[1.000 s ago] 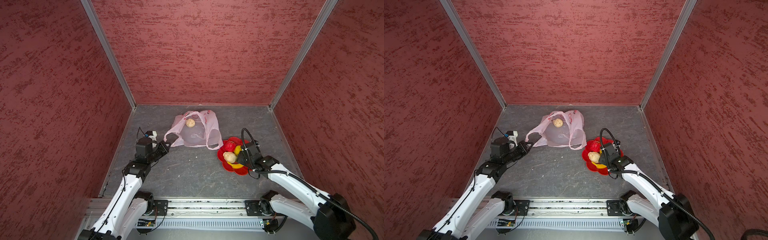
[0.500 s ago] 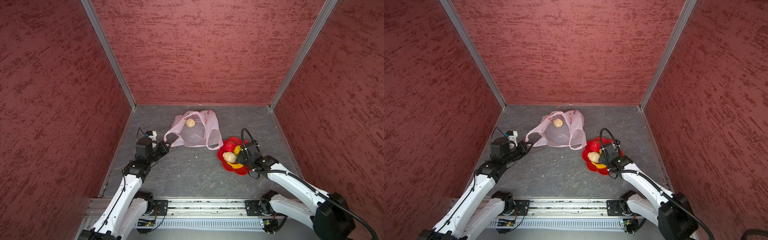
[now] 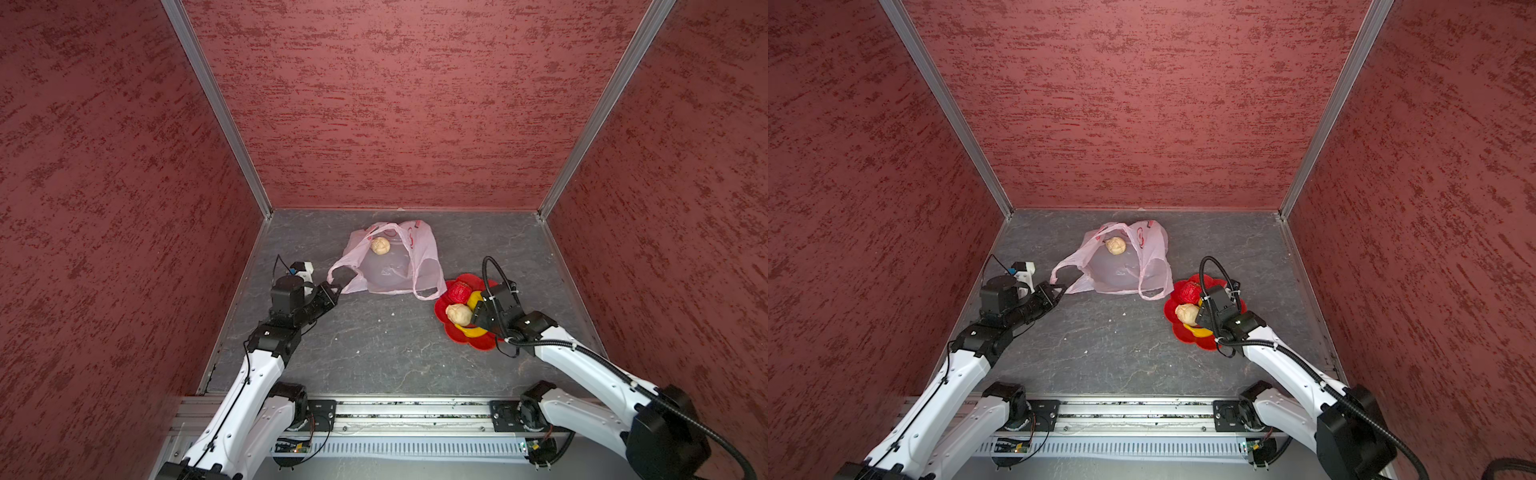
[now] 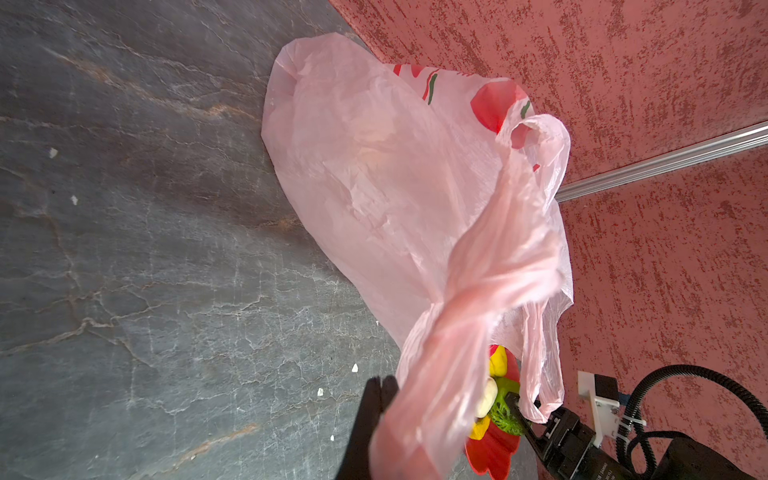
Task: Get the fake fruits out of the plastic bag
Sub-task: 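Open the right gripper to release the green fruit on the plate, then move the open right gripper from the plate back over the bag opening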
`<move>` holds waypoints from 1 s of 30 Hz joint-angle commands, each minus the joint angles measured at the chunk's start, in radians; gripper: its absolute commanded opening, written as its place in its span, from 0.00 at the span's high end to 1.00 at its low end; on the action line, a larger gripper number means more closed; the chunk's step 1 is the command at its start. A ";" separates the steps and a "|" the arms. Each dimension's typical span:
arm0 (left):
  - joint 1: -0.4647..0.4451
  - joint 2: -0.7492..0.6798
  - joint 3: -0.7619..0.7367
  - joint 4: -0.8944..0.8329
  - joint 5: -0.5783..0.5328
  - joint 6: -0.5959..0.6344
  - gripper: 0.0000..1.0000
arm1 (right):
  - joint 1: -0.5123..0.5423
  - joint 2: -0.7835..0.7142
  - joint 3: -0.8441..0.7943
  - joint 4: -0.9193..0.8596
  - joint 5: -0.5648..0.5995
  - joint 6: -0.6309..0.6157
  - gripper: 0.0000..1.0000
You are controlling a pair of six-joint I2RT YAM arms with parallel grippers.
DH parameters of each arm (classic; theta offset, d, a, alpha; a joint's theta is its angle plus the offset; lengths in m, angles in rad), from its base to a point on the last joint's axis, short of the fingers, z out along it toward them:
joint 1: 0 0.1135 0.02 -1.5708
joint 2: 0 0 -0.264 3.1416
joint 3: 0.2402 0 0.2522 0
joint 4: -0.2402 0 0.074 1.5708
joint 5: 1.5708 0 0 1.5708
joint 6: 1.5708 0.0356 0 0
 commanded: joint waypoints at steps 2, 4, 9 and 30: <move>-0.004 -0.007 -0.008 0.007 0.007 0.019 1.00 | -0.009 -0.006 0.026 -0.024 0.026 0.007 0.21; -0.004 -0.009 -0.008 0.007 0.005 0.019 1.00 | -0.009 -0.003 0.034 -0.028 0.029 0.002 0.18; -0.004 -0.012 -0.013 0.006 0.005 0.018 1.00 | -0.009 0.006 0.061 -0.035 0.040 -0.015 0.14; 0.001 0.037 0.037 0.008 0.023 0.053 1.00 | -0.009 0.008 0.322 -0.200 0.147 -0.172 0.23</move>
